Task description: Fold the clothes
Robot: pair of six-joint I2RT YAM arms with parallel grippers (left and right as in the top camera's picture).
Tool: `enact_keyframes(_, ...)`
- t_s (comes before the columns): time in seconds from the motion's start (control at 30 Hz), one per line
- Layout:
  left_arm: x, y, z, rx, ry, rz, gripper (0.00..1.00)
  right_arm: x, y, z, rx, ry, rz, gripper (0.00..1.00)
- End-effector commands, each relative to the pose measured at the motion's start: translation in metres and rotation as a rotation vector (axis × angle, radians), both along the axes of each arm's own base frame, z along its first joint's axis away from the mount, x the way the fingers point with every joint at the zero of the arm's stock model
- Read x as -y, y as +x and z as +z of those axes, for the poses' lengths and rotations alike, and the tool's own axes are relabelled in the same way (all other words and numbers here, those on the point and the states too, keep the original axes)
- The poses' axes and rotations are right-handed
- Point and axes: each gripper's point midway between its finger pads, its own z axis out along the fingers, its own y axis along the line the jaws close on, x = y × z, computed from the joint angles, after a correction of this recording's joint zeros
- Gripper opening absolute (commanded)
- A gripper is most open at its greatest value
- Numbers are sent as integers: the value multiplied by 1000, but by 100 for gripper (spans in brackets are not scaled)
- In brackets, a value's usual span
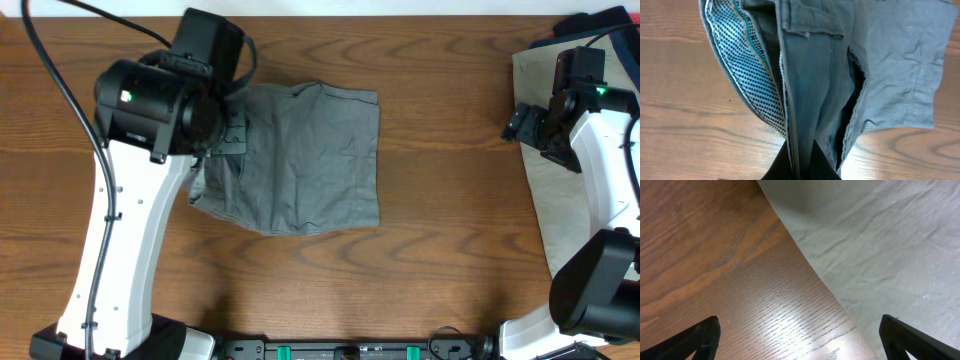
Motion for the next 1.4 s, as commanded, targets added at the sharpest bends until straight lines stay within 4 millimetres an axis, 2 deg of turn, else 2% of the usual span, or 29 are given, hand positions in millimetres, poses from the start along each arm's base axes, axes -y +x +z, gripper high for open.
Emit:
enact_keyframes(0.0,-12,-10,-14,-97,49,39,6,4,1,9,21,-17,-7,99)
enact_keyframes(0.2,2,4,-36,-157,70,21,6,4,1,9,21,-17,-7,99)
enact_keyframes(0.33,16,19,-57,-201,88,-2,6,4,1,9,21,-17,-7,99)
enact_keyframes(0.47,38,44,-77,-180,84,-36,6,4,1,9,21,-17,-7,99)
enact_keyframes(0.57,61,55,-82,-152,78,-125,6,4,1,9,21,-17,-7,99)
enact_keyframes(0.67,86,57,-81,-118,57,-213,6,4,1,9,21,-17,-7,99)
enact_keyframes(0.8,110,55,-81,-92,51,-269,6,4,1,9,21,-17,-7,99)
enact_keyframes(0.93,127,51,-94,-122,49,-298,6,4,1,9,21,-17,-7,99)
enact_keyframes(1.07,151,45,-114,-194,-15,-340,6,4,1,9,21,-17,-7,99)
enact_keyframes(1.23,150,39,-128,-254,14,-329,6,4,1,9,21,-17,-7,99)
enact_keyframes(1.37,121,30,-121,-281,83,-219,6,4,1,9,21,-17,-7,99)
